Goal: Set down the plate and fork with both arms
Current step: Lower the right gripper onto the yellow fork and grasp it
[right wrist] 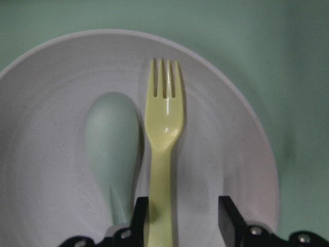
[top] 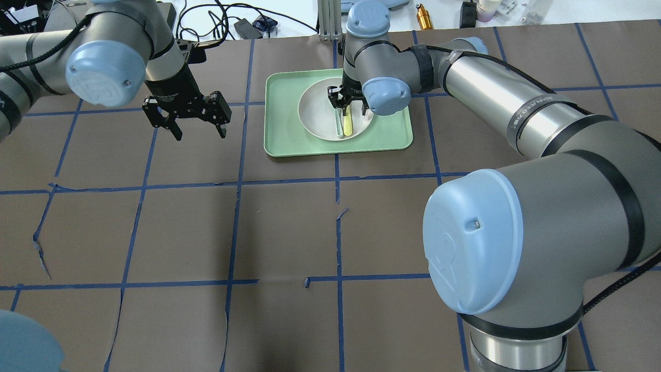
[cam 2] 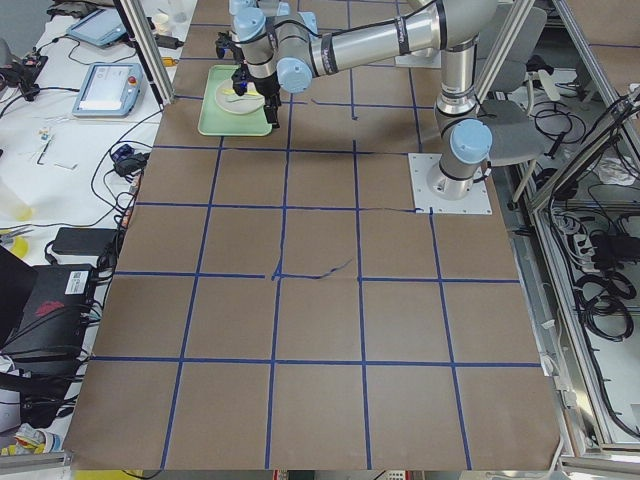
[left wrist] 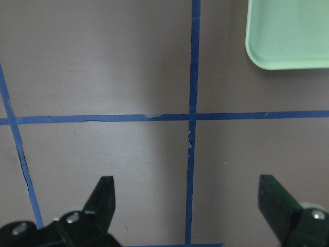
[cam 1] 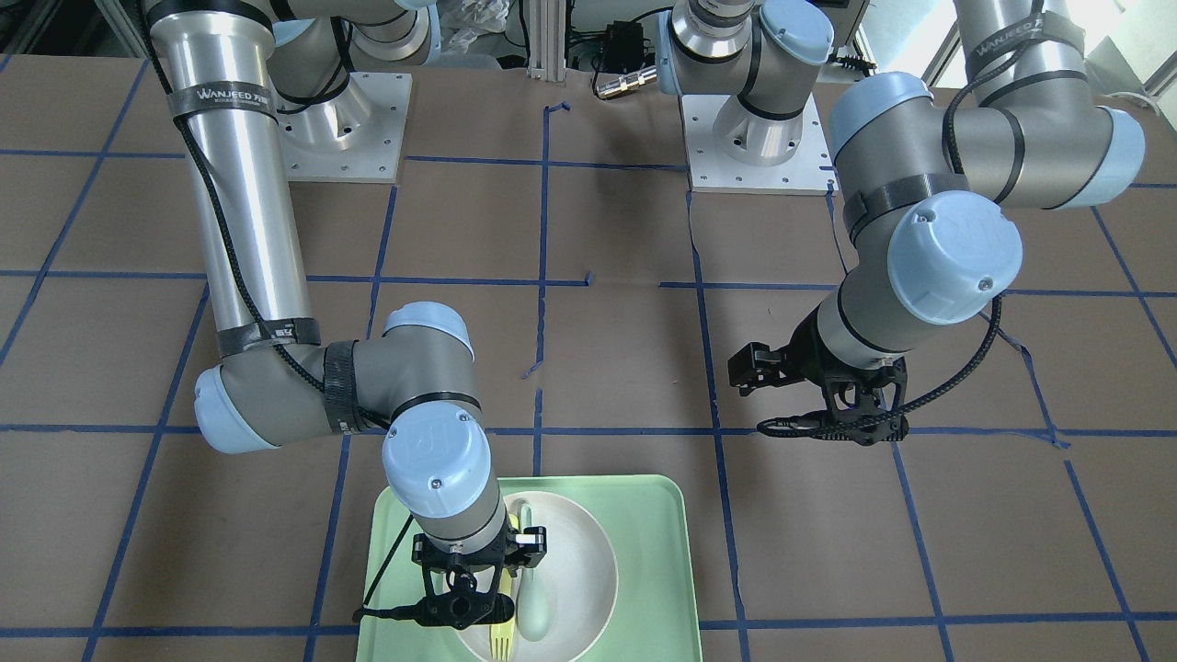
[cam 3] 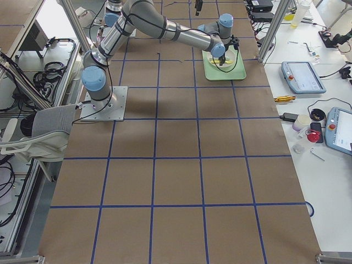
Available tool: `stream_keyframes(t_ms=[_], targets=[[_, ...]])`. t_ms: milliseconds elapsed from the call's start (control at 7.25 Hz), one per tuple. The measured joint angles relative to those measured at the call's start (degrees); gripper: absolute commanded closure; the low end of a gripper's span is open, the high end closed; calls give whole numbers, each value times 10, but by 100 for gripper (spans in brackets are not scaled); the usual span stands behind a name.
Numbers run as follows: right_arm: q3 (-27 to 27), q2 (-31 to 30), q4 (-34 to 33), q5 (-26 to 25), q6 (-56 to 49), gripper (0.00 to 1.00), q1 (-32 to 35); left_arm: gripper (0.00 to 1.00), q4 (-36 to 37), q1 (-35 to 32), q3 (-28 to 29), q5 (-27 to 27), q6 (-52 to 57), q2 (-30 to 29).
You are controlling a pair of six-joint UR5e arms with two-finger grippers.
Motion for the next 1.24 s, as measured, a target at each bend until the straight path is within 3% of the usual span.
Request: stream_keyframes(t_ms=[276, 414, 828, 966, 1241], targets=[[0, 6, 0, 1, 0, 44, 0, 0, 0, 0, -1, 0, 1, -1], [0, 7, 0, 1, 1, 50, 0, 0, 0, 1, -1, 0, 1, -2], [0, 9, 0, 1, 1, 93, 0, 0, 0, 1, -1, 0, 1, -2], [0, 8, 0, 1, 0, 100, 0, 0, 0, 1, -1, 0, 1, -2], [0, 6, 2, 1, 0, 100, 0, 0, 0, 1, -1, 0, 1, -2]])
